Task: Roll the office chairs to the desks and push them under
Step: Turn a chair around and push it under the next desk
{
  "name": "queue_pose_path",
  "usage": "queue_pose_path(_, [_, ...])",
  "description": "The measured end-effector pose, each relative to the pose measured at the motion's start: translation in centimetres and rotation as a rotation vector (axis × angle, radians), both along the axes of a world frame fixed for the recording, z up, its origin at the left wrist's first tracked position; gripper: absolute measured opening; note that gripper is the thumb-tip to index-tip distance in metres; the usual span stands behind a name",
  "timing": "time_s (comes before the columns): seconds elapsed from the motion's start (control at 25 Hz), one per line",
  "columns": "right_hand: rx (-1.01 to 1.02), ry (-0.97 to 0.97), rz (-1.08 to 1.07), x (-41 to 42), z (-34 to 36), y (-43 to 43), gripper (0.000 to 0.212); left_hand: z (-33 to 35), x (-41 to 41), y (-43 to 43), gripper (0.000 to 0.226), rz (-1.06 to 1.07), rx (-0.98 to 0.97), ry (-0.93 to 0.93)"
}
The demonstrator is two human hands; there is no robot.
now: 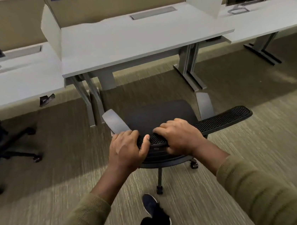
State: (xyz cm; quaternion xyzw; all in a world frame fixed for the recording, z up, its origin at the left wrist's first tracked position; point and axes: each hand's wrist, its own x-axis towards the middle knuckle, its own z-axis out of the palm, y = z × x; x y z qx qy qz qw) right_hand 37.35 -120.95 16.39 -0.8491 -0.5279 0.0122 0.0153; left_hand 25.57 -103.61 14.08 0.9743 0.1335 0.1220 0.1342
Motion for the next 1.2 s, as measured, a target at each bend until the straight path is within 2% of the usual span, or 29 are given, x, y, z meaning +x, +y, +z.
queue_pose_path(0.32, [-0.007,-0.032,0.043,12.7,-0.3,8.6,0.06,0.6,11.5,7.7,0.05,0.058,0.019,0.038])
queue_pose_path(0.6, [0.003,-0.1,-0.002,23.5,-0.5,16.6,0.054,0.7,21.7,14.6,0.052,0.115,0.036,0.034])
queue_pose_path(0.88, [-0.048,-0.092,-0.048,33.1,0.6,21.9,0.047,0.6,30.0,18.6,0.082,0.061,0.041,0.186])
queue_pose_path(1.0, [-0.028,-0.049,-0.1,36.7,0.4,23.6,0.041,0.5,33.8,20.3,0.074,0.022,0.048,0.192])
queue_pose_path(1.2, [-0.017,0.002,-0.107,42.7,0.4,26.9,0.038,0.5,39.7,23.2,0.045,0.013,0.047,0.148])
